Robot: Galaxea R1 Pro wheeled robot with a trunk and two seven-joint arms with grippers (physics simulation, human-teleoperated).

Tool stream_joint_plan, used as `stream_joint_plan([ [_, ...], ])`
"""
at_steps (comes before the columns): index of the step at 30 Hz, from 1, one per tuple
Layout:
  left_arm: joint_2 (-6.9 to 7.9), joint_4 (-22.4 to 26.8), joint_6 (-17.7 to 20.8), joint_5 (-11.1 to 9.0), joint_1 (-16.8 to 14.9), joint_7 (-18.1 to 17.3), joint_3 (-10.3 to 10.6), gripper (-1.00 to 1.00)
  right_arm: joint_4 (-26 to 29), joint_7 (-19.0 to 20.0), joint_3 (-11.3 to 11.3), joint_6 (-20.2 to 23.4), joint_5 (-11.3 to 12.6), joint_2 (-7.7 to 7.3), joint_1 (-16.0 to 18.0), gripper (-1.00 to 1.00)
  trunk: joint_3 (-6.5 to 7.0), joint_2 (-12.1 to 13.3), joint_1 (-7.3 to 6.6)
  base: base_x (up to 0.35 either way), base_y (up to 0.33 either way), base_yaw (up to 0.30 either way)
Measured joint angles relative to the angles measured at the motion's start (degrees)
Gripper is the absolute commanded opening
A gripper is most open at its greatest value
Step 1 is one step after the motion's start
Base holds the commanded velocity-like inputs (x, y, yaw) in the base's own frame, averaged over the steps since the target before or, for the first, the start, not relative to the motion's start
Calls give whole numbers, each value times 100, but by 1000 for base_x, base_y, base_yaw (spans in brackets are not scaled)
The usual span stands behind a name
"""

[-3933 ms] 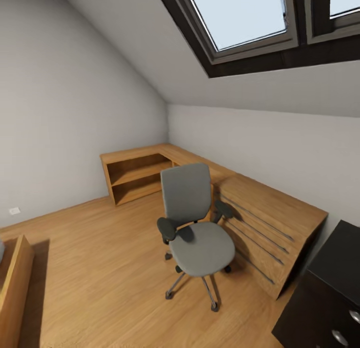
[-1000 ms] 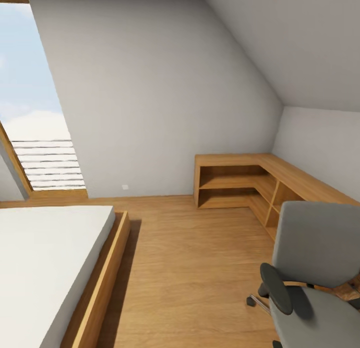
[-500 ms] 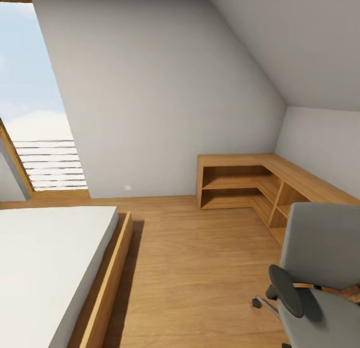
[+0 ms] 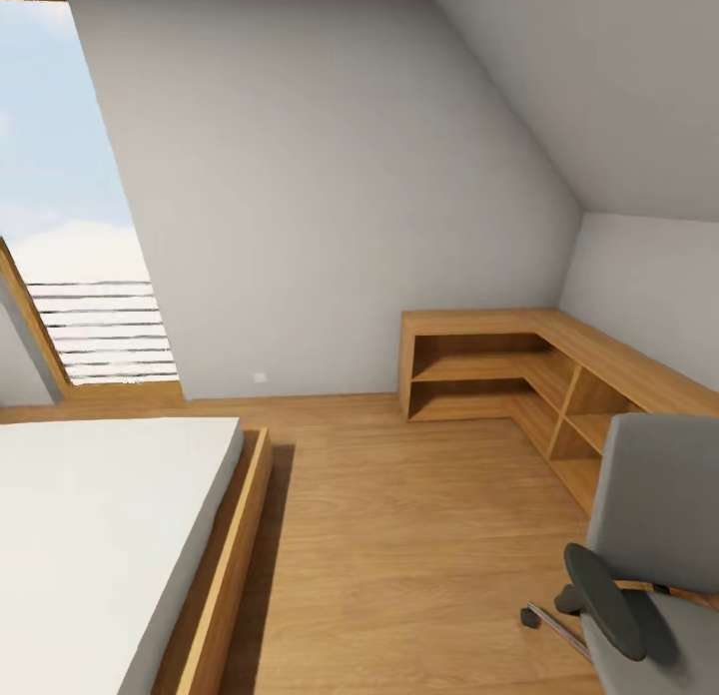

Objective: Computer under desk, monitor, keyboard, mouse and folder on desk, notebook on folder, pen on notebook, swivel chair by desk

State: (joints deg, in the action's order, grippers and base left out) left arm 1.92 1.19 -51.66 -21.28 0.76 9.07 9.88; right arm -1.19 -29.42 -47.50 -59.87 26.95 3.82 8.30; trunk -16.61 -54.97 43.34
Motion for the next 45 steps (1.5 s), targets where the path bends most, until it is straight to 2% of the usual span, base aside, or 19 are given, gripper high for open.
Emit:
stream_joint_plan([
  [45,-8,0,9,8,0,-15,-2,100,0,1,0,58,0,-17,0,100,0,-1,-3,312,0,0],
])
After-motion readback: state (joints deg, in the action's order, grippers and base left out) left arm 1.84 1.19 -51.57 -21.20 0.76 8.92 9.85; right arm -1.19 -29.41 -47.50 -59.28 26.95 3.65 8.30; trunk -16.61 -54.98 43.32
